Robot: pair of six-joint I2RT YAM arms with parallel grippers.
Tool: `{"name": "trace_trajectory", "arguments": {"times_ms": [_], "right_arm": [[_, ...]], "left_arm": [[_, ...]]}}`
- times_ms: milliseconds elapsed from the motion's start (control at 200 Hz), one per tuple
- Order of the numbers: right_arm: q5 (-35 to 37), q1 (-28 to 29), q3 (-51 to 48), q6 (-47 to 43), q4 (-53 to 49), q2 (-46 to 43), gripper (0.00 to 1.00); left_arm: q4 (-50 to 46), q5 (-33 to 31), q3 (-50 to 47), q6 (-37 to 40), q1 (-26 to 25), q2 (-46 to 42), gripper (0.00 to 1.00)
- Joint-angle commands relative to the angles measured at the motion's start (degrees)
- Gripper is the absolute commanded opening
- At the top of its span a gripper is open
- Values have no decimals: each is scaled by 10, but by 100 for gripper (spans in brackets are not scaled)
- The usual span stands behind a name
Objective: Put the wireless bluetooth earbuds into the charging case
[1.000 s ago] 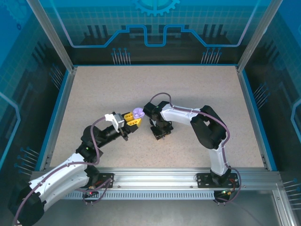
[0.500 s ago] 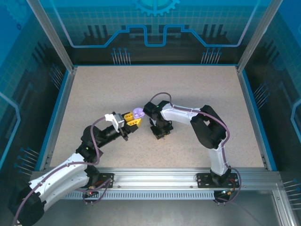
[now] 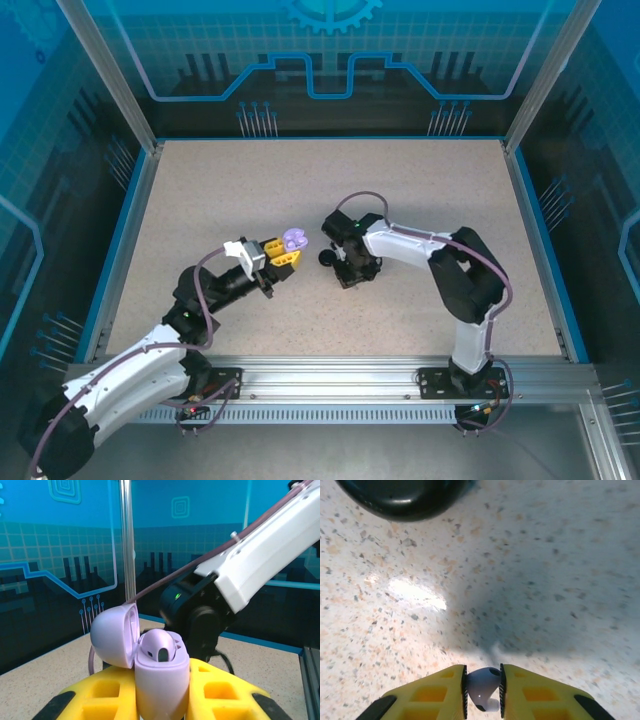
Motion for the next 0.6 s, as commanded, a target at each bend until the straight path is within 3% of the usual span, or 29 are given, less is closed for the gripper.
{"name": "trace_trajectory", "arguments": {"times_ms": [0,370,595], "right_arm": [[-6,-9,-26,26,45,-67,23],[-52,-50,-95,103,120,-293,23],[-77,-65,-102,162,164,-409,24]], "left_arm": [[35,-5,9,13,-3,15,0],[81,-7,28,32,-3,79,0],[162,-19,33,33,-5,150,0]]}}
